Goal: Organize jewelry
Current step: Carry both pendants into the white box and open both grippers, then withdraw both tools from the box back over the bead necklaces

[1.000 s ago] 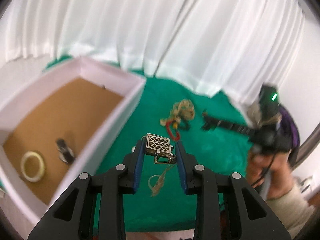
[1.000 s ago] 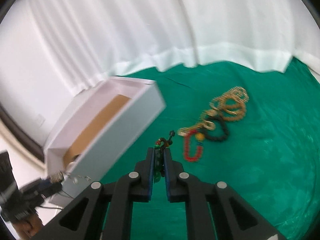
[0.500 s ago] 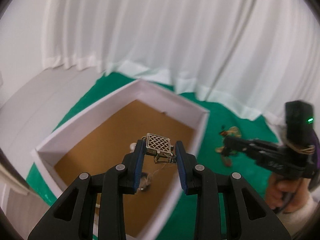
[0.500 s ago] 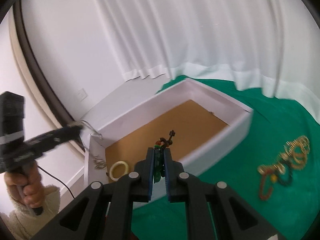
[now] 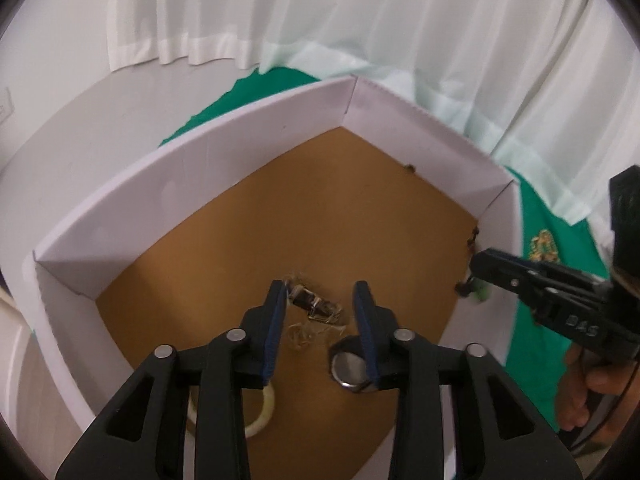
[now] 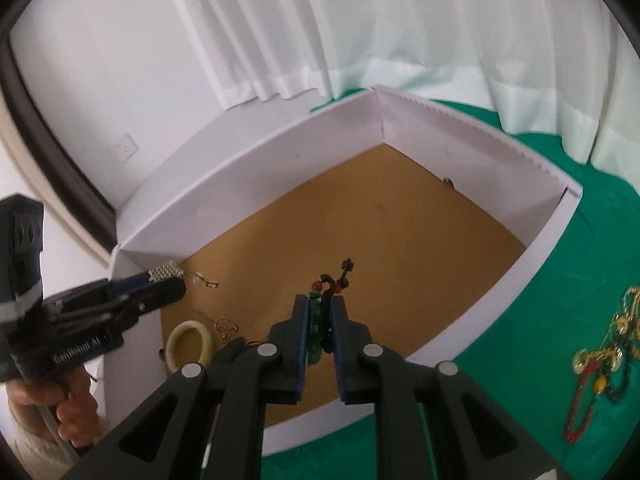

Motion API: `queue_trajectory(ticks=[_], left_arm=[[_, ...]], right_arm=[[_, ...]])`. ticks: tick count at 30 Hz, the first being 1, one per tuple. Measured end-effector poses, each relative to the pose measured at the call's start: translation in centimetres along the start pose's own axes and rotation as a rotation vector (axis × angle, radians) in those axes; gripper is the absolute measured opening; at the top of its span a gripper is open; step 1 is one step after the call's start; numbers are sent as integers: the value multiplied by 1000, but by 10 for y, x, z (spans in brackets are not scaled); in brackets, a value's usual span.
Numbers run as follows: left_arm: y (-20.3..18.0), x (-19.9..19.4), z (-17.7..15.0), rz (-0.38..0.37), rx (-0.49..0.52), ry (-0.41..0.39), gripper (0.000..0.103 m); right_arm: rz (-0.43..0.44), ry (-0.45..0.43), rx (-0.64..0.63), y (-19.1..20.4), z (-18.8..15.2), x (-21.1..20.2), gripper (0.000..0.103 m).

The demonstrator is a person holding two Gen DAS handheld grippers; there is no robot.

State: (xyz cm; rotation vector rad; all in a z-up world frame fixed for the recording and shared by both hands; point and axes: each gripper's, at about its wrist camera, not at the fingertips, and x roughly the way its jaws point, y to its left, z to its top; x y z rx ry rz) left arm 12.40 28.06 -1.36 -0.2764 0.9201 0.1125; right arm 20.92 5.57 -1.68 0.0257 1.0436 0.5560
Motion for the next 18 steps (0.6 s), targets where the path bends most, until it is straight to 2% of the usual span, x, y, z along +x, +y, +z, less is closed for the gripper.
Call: queue_trajectory(ticks=[1,2,3,4,8,11,14,18], left_arm=[[0,-2,-2,3,1,-4,52],[1,-4,-4,6,0,-11,64],[2,-6,-6,10,-2,-19,72],[3,-8,-8,18,-6,-26,74],[2,-13,-18,22,-9,-12,77],[-9,-23,-28,38,36,-30,79],[-24,-30,-38,61,92,-64,80],[-37,-32,-45,109,156,-84,80]], right_arm=[[-6,-6,11,-1,-1,0,42],[-6,-19,20,-3,-1,-3,55],[-7,-35,30,-5,-4,-8,56],[-6,-38,31,-6,-6,-10,56],[-2,-58,46,-12,-14,-27,56],[-11,-76,35,-15,-27,-42,56],[-42,-101,12,-19,-53,-61,56],[-159,-150,0,-36,-113,-91,56]])
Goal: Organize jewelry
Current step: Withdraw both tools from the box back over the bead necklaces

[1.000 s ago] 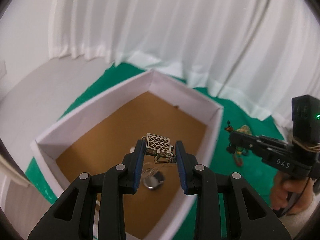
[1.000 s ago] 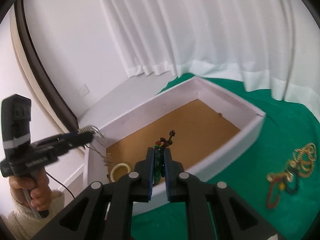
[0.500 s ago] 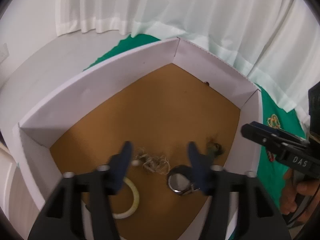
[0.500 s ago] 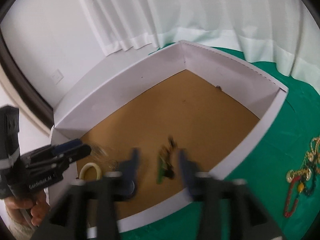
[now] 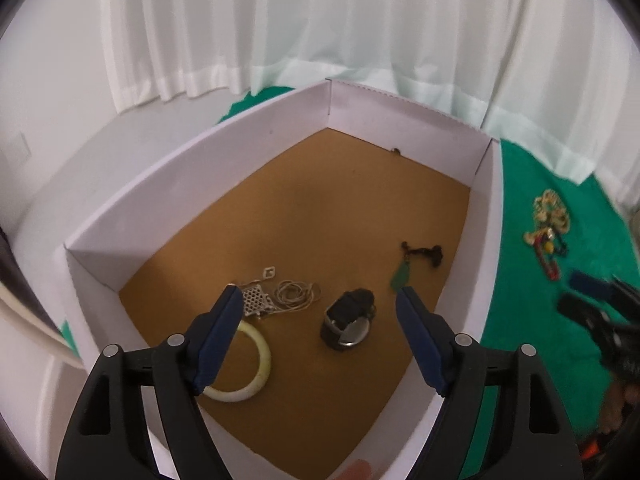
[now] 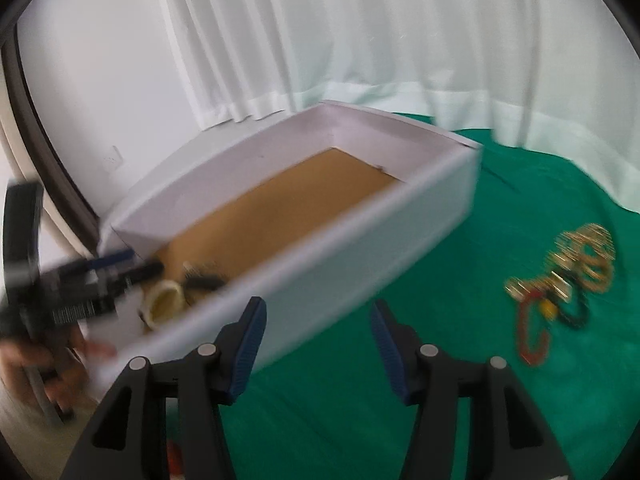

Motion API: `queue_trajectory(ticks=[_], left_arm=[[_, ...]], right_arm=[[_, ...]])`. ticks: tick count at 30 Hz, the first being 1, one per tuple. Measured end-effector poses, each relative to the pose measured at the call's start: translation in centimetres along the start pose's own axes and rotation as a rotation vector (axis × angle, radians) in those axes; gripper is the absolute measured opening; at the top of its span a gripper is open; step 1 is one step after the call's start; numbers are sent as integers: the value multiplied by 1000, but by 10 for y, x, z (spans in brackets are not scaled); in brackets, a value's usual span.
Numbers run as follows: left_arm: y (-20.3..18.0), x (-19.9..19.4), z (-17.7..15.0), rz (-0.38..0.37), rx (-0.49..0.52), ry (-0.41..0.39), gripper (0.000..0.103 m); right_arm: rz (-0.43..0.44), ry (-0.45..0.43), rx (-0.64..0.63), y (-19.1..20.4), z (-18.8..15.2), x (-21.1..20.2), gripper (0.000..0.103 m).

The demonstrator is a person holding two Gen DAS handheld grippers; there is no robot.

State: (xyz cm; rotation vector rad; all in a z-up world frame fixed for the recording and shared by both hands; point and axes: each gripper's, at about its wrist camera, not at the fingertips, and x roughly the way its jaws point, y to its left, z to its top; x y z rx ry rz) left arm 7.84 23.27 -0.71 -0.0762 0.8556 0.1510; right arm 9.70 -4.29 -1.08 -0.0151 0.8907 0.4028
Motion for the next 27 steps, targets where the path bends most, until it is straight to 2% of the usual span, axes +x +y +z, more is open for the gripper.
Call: queue_trajectory(ticks=[6,12,16,23,27], left_arm=[[-21,3,-2,87,120,11,82],[-34,-1,-8,176,175,-14,82],[-40,-4,-12,179,169,-2,82],[-44,-11,-18,174,142,2,83],[-40,-19,-14,140,98,-42,92]], right_arm=[[-198,-18,72,-58,-74,-38,56],[-320,-17,211,-111,-129,-63,56],[-352,-32,236,-125,-140,-73,56],[-340,-53,255,-132,-148,-77,56],[-343,-64,243,-131,-151,-81,56]])
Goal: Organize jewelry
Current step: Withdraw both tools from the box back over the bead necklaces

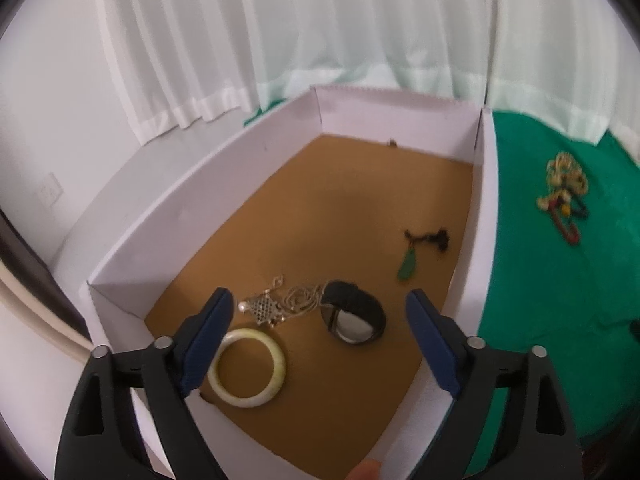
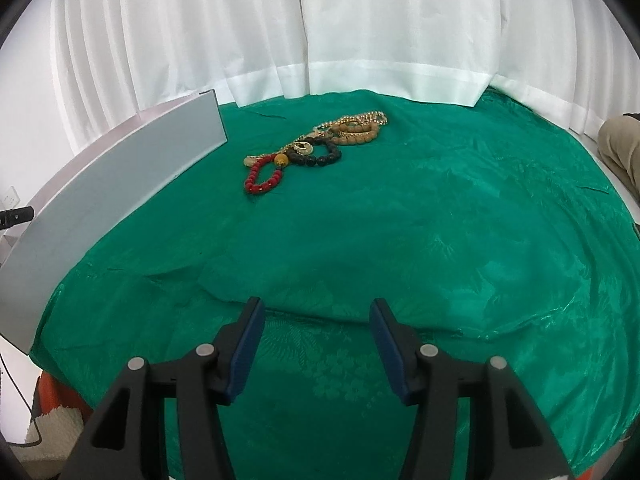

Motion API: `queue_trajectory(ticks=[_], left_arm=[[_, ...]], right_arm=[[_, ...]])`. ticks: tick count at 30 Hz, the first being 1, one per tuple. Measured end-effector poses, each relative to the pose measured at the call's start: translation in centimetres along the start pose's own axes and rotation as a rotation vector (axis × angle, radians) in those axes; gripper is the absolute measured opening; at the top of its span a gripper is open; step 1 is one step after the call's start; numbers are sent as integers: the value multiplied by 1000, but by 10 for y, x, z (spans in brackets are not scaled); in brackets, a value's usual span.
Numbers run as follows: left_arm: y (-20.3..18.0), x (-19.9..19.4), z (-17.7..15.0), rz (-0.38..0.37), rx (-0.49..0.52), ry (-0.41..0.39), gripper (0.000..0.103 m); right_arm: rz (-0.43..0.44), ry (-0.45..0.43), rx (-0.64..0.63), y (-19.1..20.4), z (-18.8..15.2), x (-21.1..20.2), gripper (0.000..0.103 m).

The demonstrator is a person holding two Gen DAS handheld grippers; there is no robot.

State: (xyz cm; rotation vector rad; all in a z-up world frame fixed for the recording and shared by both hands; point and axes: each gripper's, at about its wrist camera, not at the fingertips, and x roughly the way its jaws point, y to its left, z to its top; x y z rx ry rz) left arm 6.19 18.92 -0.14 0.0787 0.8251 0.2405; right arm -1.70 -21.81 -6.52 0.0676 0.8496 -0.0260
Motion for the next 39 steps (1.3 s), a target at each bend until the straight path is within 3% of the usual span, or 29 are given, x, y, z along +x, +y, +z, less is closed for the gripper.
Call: queue_trajectory(ticks=[4,6,8,13,16,22,29,39], left_arm=[[-1,-23,4,7,-68,-82,96],[-9,-38,5,3,-79,-133,99],[-21,-52,9,-39,-60,-169,100],[-73,-82,12,-189,29,-209,102],[-107,-87,10,-309,67,-177,102],[-175,-67,-7,-431,129,-73,102],[-225,-16,-27,-438,157,-13,102],[-249,30,-53,-399,203,96,102]], right_arm=[[-38,-18,6,-6,-2,-4,56],[-57,-17,19,-13,-2,-4,67],[-73,-10,48,-20,-3,-3,74],[-153,-17,71,-27,-5,-3,78],[-200,-32,61,-30,-5,-4,78],[-253,-37,46,-34,-7,-5,78],[-282,-30,53,-43,-10,-5,79],[-269,-15,79,-53,-13,0,79]])
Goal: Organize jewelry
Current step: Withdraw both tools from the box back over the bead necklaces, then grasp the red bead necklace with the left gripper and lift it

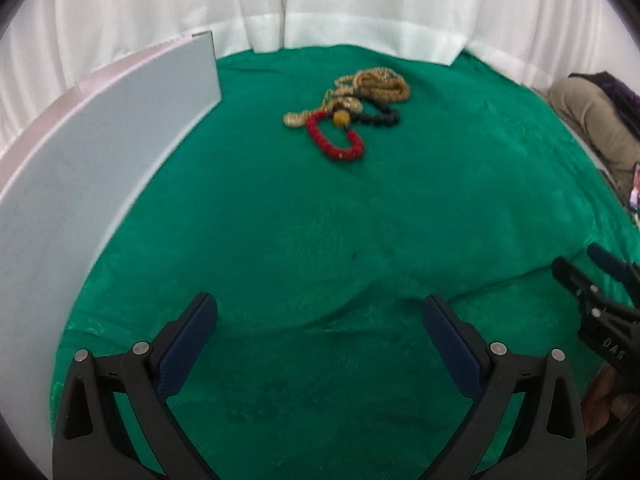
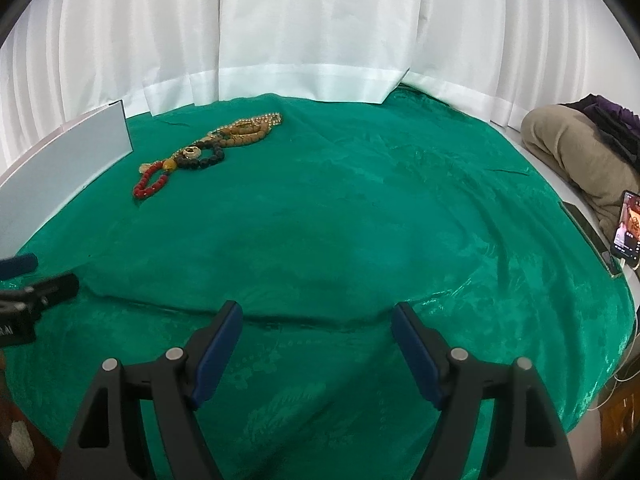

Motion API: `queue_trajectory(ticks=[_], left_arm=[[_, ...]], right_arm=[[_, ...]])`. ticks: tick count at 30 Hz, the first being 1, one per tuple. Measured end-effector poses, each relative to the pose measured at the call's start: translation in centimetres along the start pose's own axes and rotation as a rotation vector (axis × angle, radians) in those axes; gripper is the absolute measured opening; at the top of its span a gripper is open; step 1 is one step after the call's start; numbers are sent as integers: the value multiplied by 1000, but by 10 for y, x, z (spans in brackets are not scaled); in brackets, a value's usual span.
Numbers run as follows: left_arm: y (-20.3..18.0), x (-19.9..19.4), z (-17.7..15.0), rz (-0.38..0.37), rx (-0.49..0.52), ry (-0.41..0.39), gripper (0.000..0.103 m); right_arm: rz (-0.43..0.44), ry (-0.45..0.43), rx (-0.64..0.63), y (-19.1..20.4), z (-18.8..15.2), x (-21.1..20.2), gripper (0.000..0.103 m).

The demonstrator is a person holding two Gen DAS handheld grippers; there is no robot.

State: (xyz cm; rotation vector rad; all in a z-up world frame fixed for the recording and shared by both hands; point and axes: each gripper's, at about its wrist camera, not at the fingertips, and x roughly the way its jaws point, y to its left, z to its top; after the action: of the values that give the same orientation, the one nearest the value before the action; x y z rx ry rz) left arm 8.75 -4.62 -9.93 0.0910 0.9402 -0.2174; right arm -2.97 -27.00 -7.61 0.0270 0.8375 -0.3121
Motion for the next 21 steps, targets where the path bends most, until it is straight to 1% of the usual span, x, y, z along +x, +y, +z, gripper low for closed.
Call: queue_trajectory(ticks=[2,5,8,11,14,16,19,20,21], left_arm=[[-2,1,1,-1,2,8,102],[-4,-1,7,-30,-5,13,102],[-7,-2,23,-59,3,-5,102],[-12,7,49,-49,11,-25,102],[-17,14,76,-26,10,-72,102],[-24,23,95,-9,29,-88,102],[-37,38,112,-15,76,-95,101],[-39,43,115,-11,90,-95,100],[-42,51,117,-4,107,-91,94]], right_arm=[[5,3,5,-1,0,2,79],[14,0,17,-3,2,2,79],[20,-11,20,-4,3,1,79],[29,-14,21,-3,3,2,79],[39,-13,21,-2,3,4,79],[44,-11,22,-2,3,5,79],[50,-10,26,-3,3,6,79],[54,-10,28,-4,3,6,79],[58,-10,30,-5,3,6,79]])
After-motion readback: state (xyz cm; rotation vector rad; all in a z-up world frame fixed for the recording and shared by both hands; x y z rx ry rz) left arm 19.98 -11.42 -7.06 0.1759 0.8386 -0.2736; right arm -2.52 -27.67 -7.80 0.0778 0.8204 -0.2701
